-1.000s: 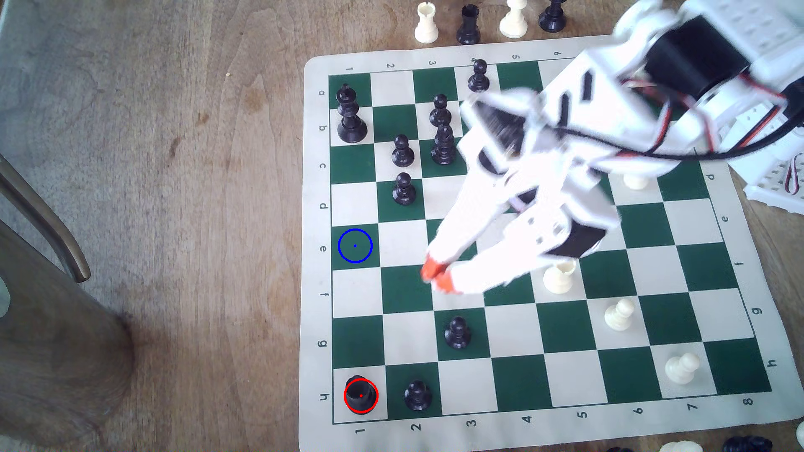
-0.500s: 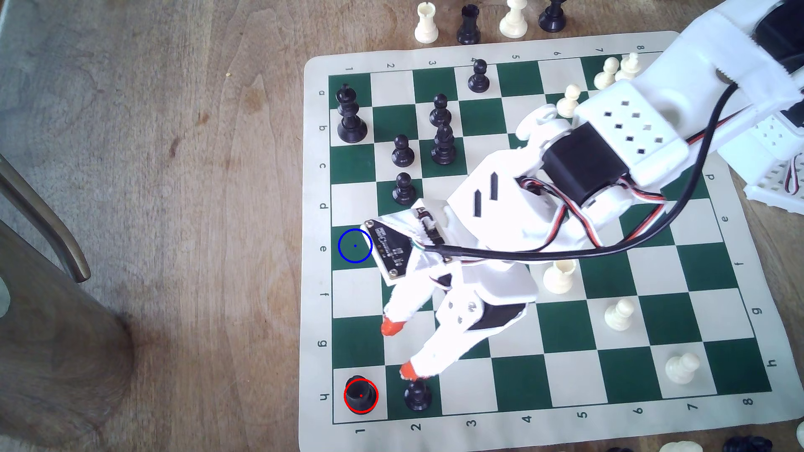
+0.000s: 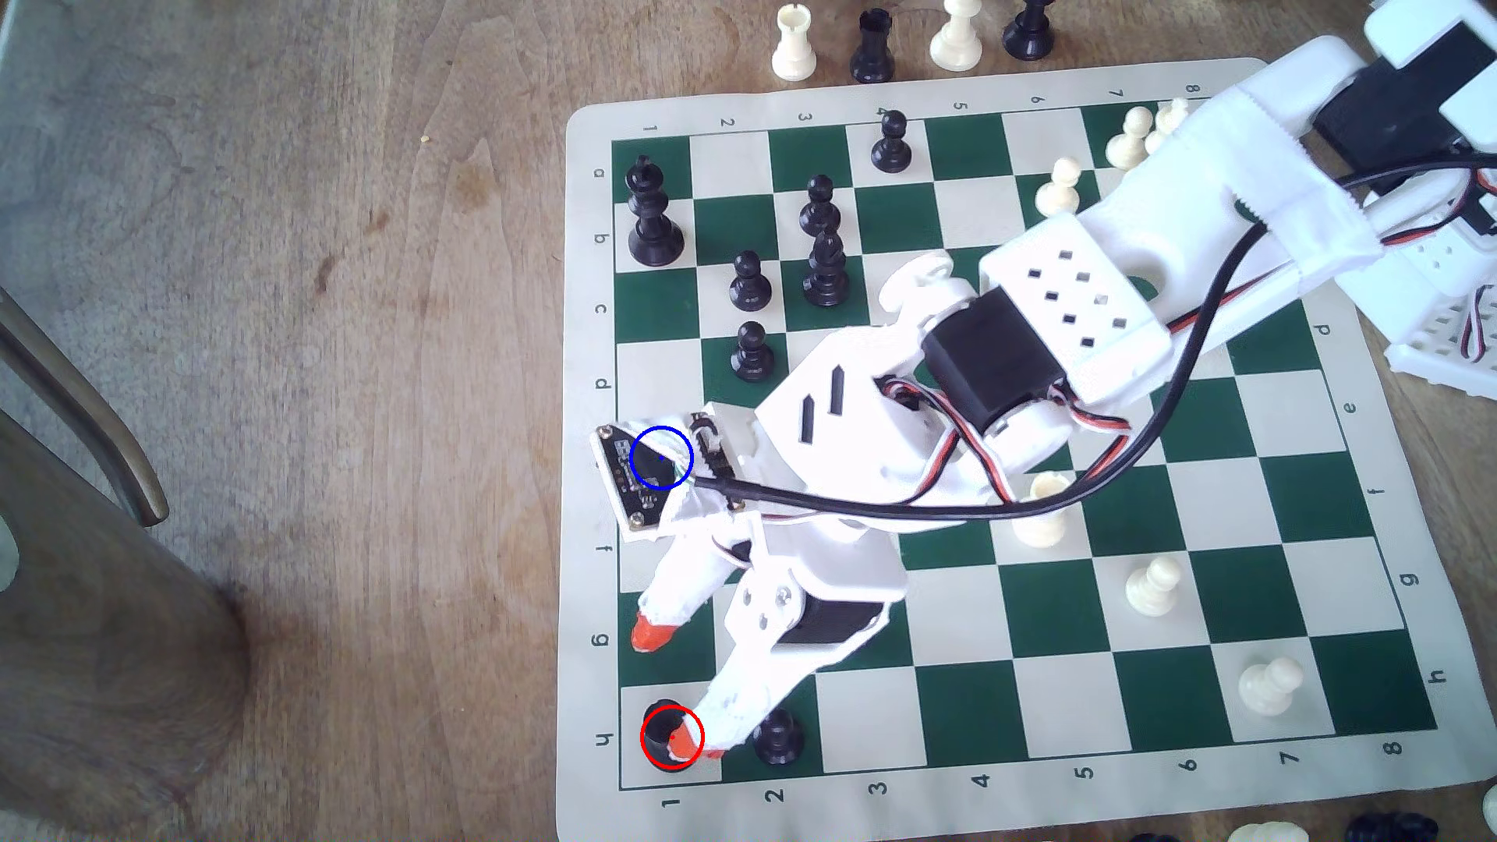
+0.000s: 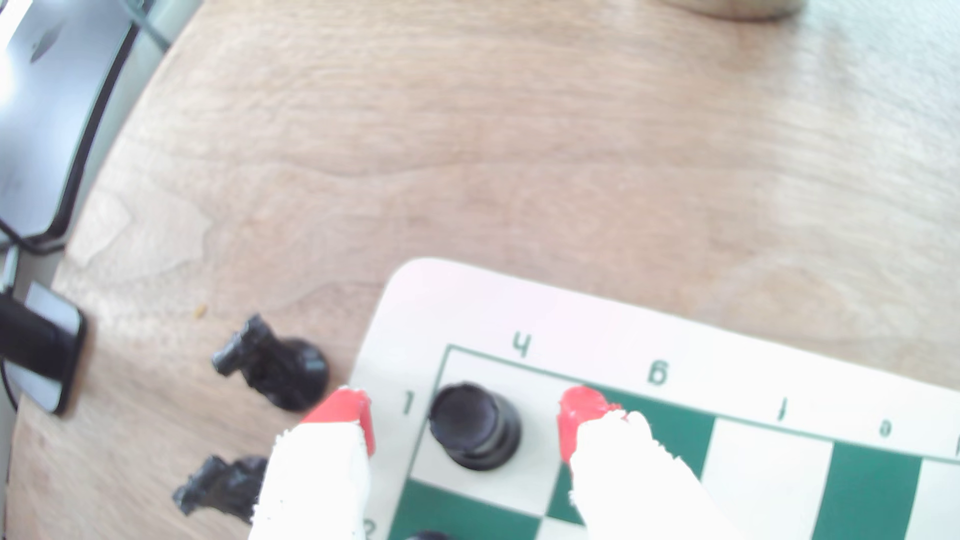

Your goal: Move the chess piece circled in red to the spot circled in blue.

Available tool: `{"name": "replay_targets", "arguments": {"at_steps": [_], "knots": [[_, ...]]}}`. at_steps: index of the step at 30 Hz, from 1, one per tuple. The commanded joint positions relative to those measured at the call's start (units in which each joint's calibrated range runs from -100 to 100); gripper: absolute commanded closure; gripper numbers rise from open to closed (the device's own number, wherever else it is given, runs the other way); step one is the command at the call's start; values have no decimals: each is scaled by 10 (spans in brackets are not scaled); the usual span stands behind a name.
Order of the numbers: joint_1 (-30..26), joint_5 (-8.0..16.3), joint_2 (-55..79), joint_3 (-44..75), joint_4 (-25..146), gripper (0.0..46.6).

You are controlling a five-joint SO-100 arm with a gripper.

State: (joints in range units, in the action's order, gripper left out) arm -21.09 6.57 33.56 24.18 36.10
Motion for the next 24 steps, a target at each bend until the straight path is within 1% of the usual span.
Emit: {"name": "replay_targets", "arguments": {"at_steps": [1, 8, 13, 24], "knots": [[-6, 2, -13, 57, -19, 268], [-7, 12, 31, 90, -19, 266], [-4, 13, 47, 109, -24, 267], [-8, 19, 55, 109, -26, 281]]}}
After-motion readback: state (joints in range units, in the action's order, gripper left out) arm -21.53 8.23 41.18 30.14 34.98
